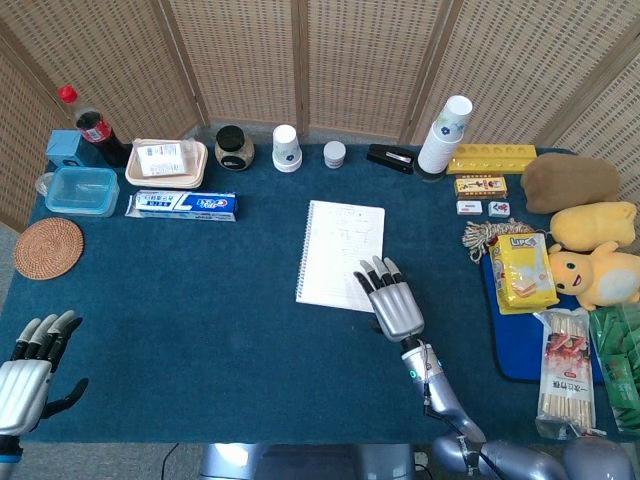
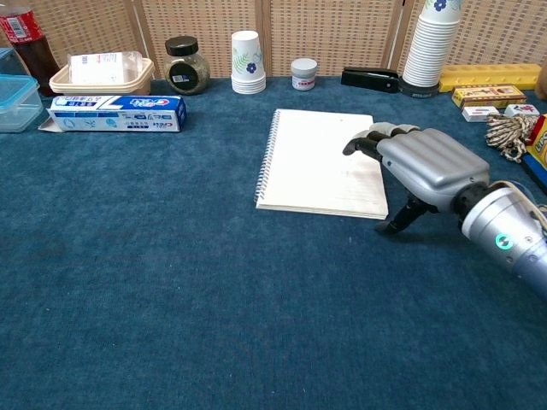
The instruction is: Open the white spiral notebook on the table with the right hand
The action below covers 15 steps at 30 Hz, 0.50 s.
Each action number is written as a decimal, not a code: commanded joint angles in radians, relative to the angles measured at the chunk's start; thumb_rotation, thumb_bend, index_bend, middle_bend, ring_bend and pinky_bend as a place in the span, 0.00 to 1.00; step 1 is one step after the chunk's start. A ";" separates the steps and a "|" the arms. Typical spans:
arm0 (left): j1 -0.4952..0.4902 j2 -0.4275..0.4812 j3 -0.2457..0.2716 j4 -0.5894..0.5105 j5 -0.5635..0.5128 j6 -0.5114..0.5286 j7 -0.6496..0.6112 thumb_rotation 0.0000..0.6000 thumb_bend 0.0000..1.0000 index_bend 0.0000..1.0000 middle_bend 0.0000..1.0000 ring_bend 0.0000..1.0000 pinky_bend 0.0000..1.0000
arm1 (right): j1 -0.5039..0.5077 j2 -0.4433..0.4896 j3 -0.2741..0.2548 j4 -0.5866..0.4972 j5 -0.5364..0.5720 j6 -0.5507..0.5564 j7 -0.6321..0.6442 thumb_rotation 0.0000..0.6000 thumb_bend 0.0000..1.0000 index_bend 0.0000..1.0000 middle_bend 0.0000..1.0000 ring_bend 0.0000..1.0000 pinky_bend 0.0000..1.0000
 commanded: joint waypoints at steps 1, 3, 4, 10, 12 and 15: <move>0.004 0.006 -0.001 -0.005 0.008 0.013 -0.003 1.00 0.27 0.11 0.07 0.01 0.00 | 0.016 -0.010 0.002 0.024 0.002 -0.004 0.016 1.00 0.16 0.15 0.15 0.03 0.12; 0.005 0.009 -0.001 -0.007 0.012 0.020 -0.009 1.00 0.27 0.11 0.07 0.01 0.00 | 0.025 -0.010 0.002 0.038 0.003 -0.004 0.024 1.00 0.16 0.15 0.15 0.03 0.12; 0.005 0.010 -0.001 -0.007 0.013 0.020 -0.011 1.00 0.27 0.11 0.07 0.01 0.00 | 0.027 -0.010 0.002 0.041 0.003 -0.004 0.026 1.00 0.16 0.15 0.15 0.03 0.12; 0.003 0.011 0.000 -0.011 0.013 0.018 -0.009 1.00 0.27 0.11 0.07 0.01 0.00 | 0.037 -0.005 0.001 0.057 0.008 0.003 0.039 1.00 0.16 0.15 0.14 0.03 0.12; 0.002 0.011 0.001 -0.012 0.013 0.016 -0.007 1.00 0.27 0.11 0.07 0.01 0.00 | 0.041 -0.004 0.002 0.063 0.011 0.002 0.043 1.00 0.16 0.15 0.14 0.03 0.12; 0.003 0.009 0.002 -0.014 0.011 0.016 -0.006 1.00 0.27 0.11 0.07 0.01 0.00 | 0.049 -0.001 0.002 0.071 0.013 -0.003 0.043 1.00 0.16 0.15 0.14 0.03 0.12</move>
